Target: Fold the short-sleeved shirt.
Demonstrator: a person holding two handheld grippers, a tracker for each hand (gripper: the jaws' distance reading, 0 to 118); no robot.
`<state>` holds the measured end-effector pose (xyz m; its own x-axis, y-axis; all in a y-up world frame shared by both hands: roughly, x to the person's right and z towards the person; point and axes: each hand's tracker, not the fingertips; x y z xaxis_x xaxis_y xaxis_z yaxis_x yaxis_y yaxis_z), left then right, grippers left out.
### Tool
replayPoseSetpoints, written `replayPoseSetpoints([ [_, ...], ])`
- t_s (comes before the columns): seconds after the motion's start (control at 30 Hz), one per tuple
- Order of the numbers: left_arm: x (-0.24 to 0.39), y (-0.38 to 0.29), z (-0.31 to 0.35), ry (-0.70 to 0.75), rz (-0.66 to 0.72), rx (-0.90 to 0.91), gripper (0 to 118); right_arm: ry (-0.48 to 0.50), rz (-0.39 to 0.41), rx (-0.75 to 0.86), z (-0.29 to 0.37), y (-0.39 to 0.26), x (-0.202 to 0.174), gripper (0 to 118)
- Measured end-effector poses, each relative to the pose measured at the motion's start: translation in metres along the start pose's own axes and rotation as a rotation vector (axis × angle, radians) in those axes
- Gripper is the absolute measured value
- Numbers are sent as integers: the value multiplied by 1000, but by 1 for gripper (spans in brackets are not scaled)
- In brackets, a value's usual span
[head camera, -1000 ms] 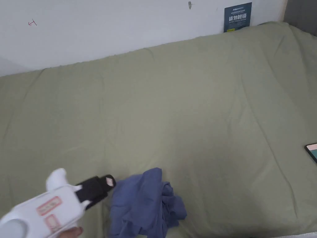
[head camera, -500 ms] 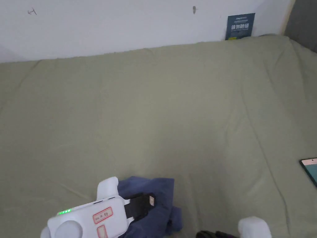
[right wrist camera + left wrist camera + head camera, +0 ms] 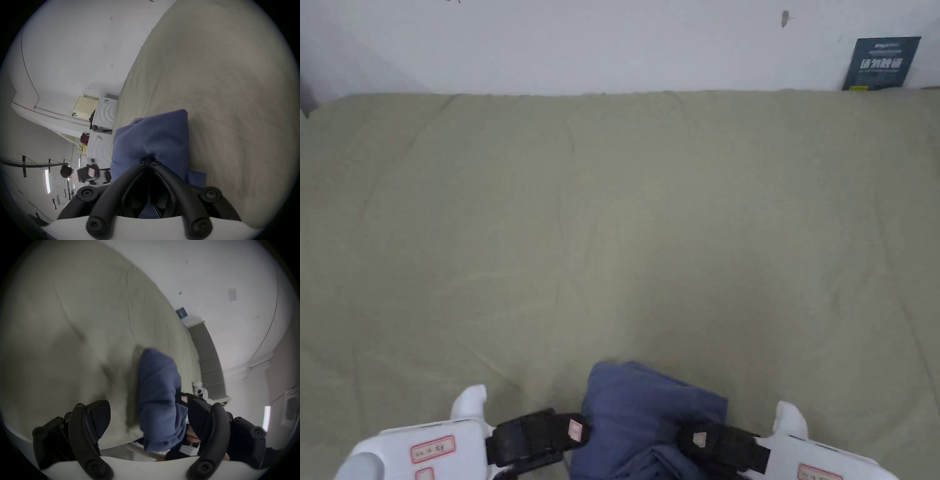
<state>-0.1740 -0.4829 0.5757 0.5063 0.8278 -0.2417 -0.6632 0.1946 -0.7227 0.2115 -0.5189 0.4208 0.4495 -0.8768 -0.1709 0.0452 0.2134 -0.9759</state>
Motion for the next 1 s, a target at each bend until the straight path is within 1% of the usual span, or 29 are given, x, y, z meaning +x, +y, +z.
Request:
replayPoseSetpoints([
  [0.03,-6,-1,-21,-58,17,-51,102,5,8,-6,-1,1,0,4],
  [0.07,-10,-3,-39,-75,27,-76,102,9,19,-15,-1,1,0,4],
  [0.13,-11,-4,-63,-248,14,-32,102,6,50,-33,-3,1,-4,4],
  [0.17,-8,-3,-72,-301,15,-21,102,8,56,-34,-3,1,-4,4],
  [0.2,-2,-3,-78,-235,69,-4,99,3,66,-37,-2,2,-5,4],
  [0.23,1,1,-82,-198,85,-20,89,-3,80,-34,0,3,-9,4],
  [0.3,1,4,-88,-56,102,-18,32,4,113,-15,9,3,-14,4],
  [0.33,-5,5,-83,-132,148,-38,32,-10,137,-14,14,3,-18,4],
  [0.37,-2,5,-79,-148,158,-27,32,-17,146,-13,19,2,-21,4],
  [0.43,13,9,-64,-48,42,-17,32,-26,178,-8,32,0,-29,4],
  [0.47,12,13,-52,-31,14,-5,32,-32,196,-3,38,-3,-34,4],
  [0.53,8,28,-18,-32,4,20,32,-39,214,1,48,-8,-43,4],
  [0.57,3,38,4,3,-13,53,32,-43,222,2,52,-12,-46,4],
  [0.67,-32,82,84,135,-60,121,32,-58,239,-4,62,-25,-54,4],
  [0.7,-48,101,116,201,-74,132,32,-63,243,-9,63,-31,-57,4],
  [0.8,-102,155,209,292,-15,157,32,-93,241,-27,64,-43,-60,4],
  [0.83,-119,171,238,363,-16,186,32,-99,232,-30,63,-48,-61,4],
  [0.93,-158,203,296,453,23,188,32,-111,217,-34,58,-59,-66,4],
  [0.97,-169,208,304,460,18,184,32,-124,223,-35,56,-63,-67,4],
  [1.0,-177,208,310,449,44,157,32,-149,229,-30,54,-67,-68,4],
])
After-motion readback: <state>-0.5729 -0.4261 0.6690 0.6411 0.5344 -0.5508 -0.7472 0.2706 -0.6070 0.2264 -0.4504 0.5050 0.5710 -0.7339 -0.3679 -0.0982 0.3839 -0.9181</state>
